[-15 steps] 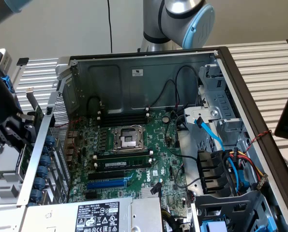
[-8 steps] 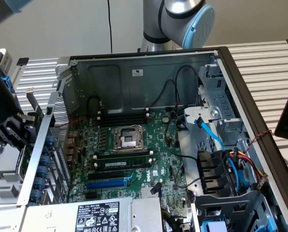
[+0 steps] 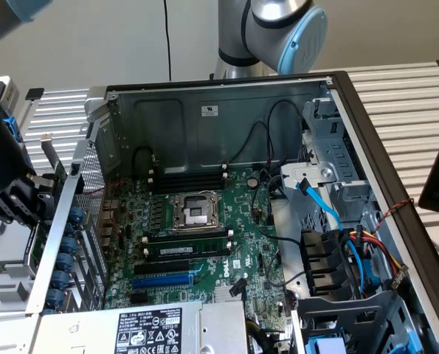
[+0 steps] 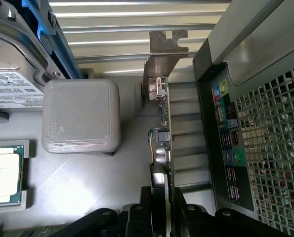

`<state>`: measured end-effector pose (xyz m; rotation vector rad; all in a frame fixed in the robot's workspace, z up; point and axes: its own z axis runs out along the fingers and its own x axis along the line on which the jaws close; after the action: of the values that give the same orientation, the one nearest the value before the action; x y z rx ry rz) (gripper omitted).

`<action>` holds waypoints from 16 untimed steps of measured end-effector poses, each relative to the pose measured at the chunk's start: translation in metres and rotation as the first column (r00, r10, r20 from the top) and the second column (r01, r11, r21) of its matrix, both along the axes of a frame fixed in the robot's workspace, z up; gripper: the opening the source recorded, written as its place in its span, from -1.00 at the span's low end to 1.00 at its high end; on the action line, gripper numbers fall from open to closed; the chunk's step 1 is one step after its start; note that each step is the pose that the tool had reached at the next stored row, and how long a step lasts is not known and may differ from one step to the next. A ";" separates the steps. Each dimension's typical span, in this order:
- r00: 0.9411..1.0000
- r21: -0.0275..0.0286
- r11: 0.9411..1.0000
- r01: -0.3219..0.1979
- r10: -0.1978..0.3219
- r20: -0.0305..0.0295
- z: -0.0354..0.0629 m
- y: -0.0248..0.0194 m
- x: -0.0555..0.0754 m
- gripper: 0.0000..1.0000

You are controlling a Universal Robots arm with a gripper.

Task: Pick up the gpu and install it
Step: 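Pick up the gpu and move the gpu toward the slot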

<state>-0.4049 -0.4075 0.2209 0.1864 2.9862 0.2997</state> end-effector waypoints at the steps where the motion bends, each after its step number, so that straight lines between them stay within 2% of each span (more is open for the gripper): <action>1: 1.000 0.000 1.000 0.000 0.000 0.000 0.0004 0.0000 0.000 -0.44; 2: 1.000 0.001 1.000 0.000 0.000 0.001 0.0018 0.0000 0.000 -0.44; 4: 1.000 0.000 1.000 0.000 0.000 -0.001 0.0102 -0.0001 0.000 -0.44; 9: 1.000 0.000 1.000 0.000 0.000 -0.001 0.0285 0.0000 0.000 -0.44; 16: 1.000 0.000 1.000 0.000 0.000 -0.001 0.0599 0.0000 0.000 -0.44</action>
<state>-0.4049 -0.4076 0.2808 0.1865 2.9870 0.2997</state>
